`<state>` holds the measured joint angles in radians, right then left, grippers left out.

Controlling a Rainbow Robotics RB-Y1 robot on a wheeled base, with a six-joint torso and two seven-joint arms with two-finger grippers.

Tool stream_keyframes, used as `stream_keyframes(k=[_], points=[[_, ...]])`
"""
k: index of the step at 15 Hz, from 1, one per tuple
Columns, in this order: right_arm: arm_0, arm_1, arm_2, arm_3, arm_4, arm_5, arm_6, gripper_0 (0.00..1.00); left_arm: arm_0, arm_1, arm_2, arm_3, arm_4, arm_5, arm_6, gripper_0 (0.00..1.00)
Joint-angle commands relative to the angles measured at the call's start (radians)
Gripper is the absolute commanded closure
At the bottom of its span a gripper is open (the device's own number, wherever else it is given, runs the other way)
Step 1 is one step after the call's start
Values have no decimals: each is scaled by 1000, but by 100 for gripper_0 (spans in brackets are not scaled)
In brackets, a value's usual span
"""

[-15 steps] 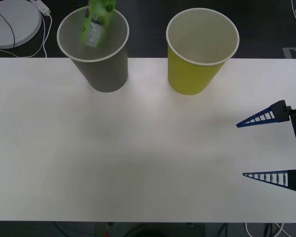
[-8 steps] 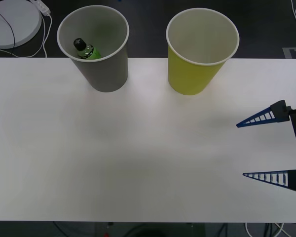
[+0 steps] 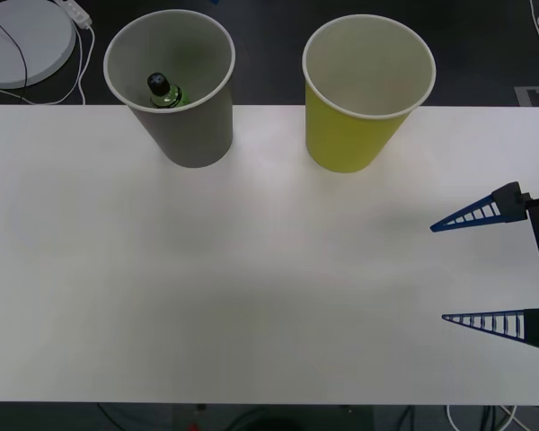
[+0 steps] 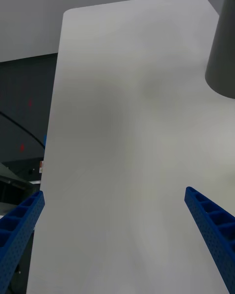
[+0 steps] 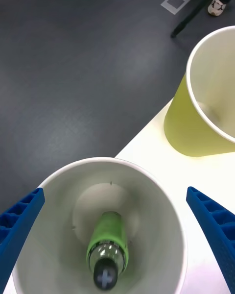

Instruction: Put the can into the green bin and the plastic bottle into the gray bin

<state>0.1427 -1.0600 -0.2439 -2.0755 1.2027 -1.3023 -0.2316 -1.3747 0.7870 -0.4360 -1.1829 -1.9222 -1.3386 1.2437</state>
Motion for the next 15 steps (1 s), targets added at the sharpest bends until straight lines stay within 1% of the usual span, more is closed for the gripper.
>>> stream_keyframes(k=[1, 4, 6, 10, 12, 13, 15], points=[[0, 0, 0, 0, 0, 0, 0, 0, 0, 28, -26, -26, 28, -2, 2, 0], [0, 0, 0, 0, 0, 0, 0, 0, 0, 70, -55, -38, 112, -4, 2, 0], [0, 0, 0, 0, 0, 0, 0, 0, 2, 106, -76, -61, 152, -4, 2, 0], [0, 0, 0, 0, 0, 0, 0, 0, 0, 163, -96, -112, 190, -39, 3, 0], [0, 0, 0, 0, 0, 0, 0, 0, 43, 198, -92, -167, 212, -20, 23, 0], [0, 0, 0, 0, 0, 0, 0, 0, 82, 218, -86, -222, 221, 7, 62, 0], [0, 0, 0, 0, 0, 0, 0, 0, 143, 251, -58, -294, 233, 26, 68, 0]])
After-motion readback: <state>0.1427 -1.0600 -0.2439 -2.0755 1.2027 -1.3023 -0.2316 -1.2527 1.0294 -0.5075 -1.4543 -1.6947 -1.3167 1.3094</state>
